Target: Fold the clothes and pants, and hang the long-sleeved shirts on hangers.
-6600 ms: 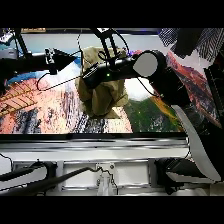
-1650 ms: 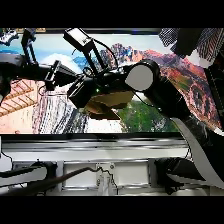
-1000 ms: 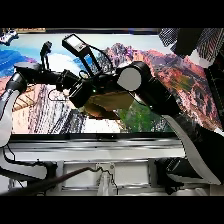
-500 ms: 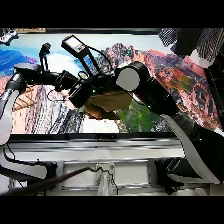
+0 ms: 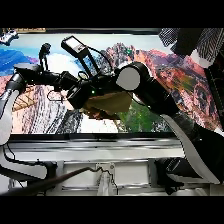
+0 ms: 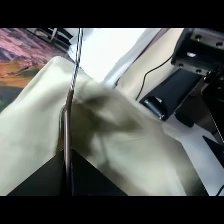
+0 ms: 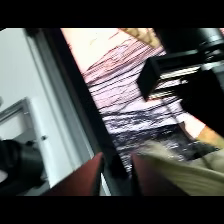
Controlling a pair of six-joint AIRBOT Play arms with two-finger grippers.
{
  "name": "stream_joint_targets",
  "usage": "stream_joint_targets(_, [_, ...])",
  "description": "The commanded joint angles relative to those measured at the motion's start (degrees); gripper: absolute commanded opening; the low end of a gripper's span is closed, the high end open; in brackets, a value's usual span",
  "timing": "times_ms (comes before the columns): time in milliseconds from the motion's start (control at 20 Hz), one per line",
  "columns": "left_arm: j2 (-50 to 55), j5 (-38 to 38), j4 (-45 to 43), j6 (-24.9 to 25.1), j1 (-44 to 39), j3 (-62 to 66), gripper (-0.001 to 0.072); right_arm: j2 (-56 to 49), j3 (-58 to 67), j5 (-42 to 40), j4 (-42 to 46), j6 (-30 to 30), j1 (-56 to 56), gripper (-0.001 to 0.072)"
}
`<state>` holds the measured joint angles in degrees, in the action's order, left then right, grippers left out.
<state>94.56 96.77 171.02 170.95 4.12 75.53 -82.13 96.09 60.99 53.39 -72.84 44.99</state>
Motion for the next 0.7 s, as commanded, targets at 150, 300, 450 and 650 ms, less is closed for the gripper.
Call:
stream_joint_targets(150, [0.0,0.2,0.0,0.0,0.0,0.0,0.001,4.5,0.1,9.1,2.3,1.3,-0.8,0.0297])
stream_joint_targets(300, [0.0,0.9,0.0,0.0,0.0,0.0,0.001,10.5,0.0,10.9,32.8,2.0,-4.3,0.0339])
stream_joint_targets(450, [0.0,1.0,0.0,0.0,0.0,0.0,0.001,11.0,-0.2,16.1,43.4,2.9,-14.1,0.0573])
stream_joint_targets(650, [0.0,1.2,0.0,0.0,0.0,0.0,0.001,8.9,-2.3,16.7,22.9,11.5,-25.0,0.059])
